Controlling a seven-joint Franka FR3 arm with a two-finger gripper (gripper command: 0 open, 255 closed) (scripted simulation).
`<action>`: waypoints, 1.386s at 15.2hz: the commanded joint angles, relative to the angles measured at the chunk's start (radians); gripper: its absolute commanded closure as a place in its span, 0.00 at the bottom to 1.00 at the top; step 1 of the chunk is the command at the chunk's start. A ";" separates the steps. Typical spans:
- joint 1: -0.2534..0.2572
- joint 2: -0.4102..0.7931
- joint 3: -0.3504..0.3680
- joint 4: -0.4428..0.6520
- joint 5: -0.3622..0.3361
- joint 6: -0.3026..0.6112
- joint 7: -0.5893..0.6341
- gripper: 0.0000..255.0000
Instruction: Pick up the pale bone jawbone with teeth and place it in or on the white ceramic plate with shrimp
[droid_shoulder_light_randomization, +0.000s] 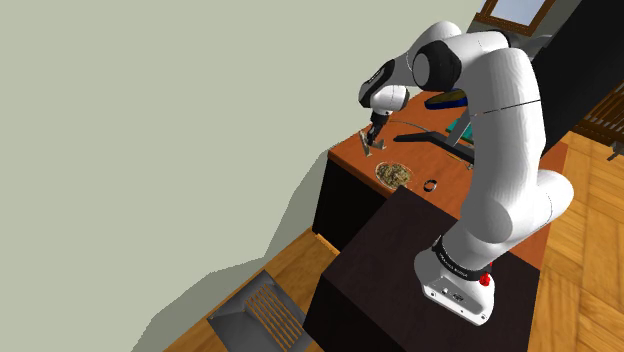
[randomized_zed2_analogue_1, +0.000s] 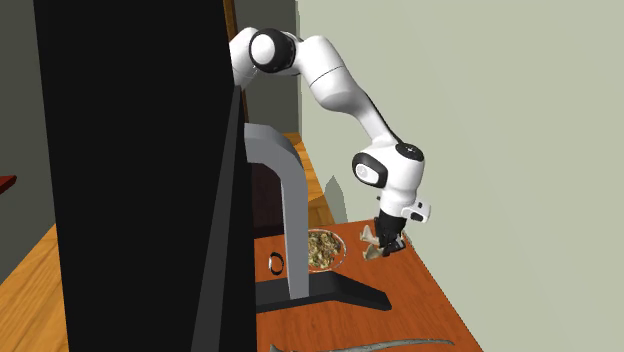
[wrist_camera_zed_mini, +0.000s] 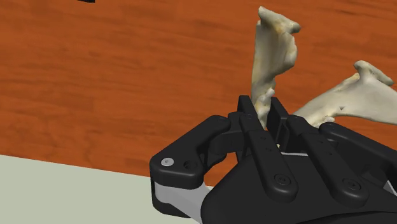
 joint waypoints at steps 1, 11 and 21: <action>0.005 -0.018 -0.007 -0.006 -0.006 -0.013 0.004 1.00; 0.032 -0.119 -0.043 -0.027 -0.045 -0.092 0.027 1.00; 0.058 -0.248 -0.082 -0.134 -0.085 -0.110 0.026 1.00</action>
